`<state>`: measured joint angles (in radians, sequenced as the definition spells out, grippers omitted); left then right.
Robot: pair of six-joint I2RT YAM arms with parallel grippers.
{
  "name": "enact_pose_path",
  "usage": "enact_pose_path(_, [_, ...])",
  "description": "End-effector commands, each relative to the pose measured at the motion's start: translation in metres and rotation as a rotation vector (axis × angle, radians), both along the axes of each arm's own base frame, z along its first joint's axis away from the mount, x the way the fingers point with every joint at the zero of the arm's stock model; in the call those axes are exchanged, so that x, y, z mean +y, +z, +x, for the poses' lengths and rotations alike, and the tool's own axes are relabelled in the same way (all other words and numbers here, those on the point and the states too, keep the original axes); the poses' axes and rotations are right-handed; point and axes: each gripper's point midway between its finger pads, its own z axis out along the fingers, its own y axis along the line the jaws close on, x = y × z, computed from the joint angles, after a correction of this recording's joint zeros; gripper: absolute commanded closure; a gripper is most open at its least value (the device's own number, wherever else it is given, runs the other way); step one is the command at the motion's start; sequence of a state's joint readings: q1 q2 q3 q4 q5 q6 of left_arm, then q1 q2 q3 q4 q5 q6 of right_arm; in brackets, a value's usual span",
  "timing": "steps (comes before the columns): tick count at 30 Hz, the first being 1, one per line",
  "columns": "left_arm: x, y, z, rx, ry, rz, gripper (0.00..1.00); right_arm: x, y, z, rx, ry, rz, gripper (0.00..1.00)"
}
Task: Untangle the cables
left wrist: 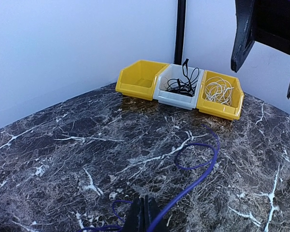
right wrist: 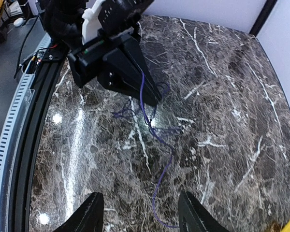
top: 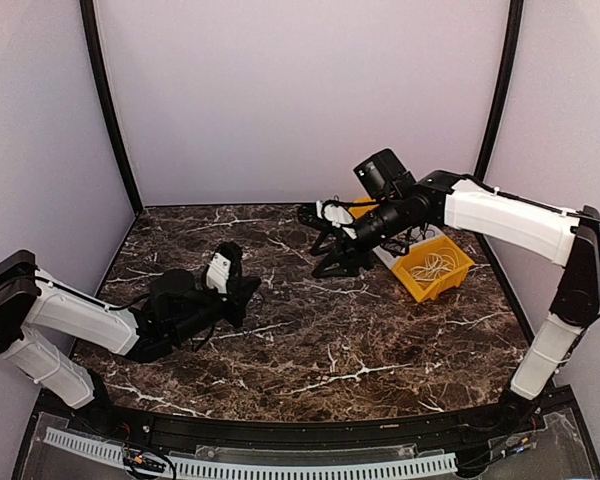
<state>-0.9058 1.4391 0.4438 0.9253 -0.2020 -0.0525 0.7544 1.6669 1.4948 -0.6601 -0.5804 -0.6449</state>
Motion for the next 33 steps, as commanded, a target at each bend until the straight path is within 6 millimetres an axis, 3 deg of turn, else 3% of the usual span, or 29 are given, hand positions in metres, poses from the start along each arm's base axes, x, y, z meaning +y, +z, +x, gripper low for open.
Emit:
enact_pose_path(1, [-0.010, 0.012, 0.001, -0.007, -0.034, -0.020, 1.00, 0.045, 0.008, -0.006, 0.043, 0.079, 0.065, 0.45])
enact_pose_path(7, [-0.012, 0.016, 0.000, -0.008, -0.050, -0.024, 1.00, 0.076, -0.001, 0.000, 0.059, 0.093, 0.073, 0.43])
enact_pose_path(16, [-0.013, 0.017, -0.003, 0.000, -0.066, -0.035, 1.00, 0.092, -0.018, -0.010, 0.137, 0.136, 0.065, 0.46])
enact_pose_path(22, [-0.013, 0.018, -0.004, 0.002, -0.066, -0.046, 0.99, 0.100, -0.027, -0.012, 0.185, 0.143, 0.053, 0.61])
enact_pose_path(24, [-0.012, 0.019, -0.004, 0.000, -0.065, -0.048, 0.99, 0.102, -0.028, -0.012, 0.202, 0.146, 0.049, 0.72])
enact_pose_path(26, [-0.012, 0.019, -0.004, -0.001, -0.064, -0.048, 0.99, 0.104, -0.023, -0.015, 0.221, 0.159, 0.054, 0.96])
enact_pose_path(27, [-0.012, 0.020, -0.004, -0.002, -0.065, -0.047, 0.98, 0.104, -0.019, -0.016, 0.228, 0.165, 0.060, 1.00])
enact_pose_path(31, [-0.012, 0.021, -0.003, -0.016, -0.062, -0.053, 0.83, 0.102, 0.018, -0.029, 0.232, 0.210, 0.126, 1.00])
enact_pose_path(33, [-0.014, 0.022, -0.001, -0.035, -0.058, -0.056, 0.81, 0.098, 0.039, -0.039, 0.239, 0.244, 0.162, 1.00])
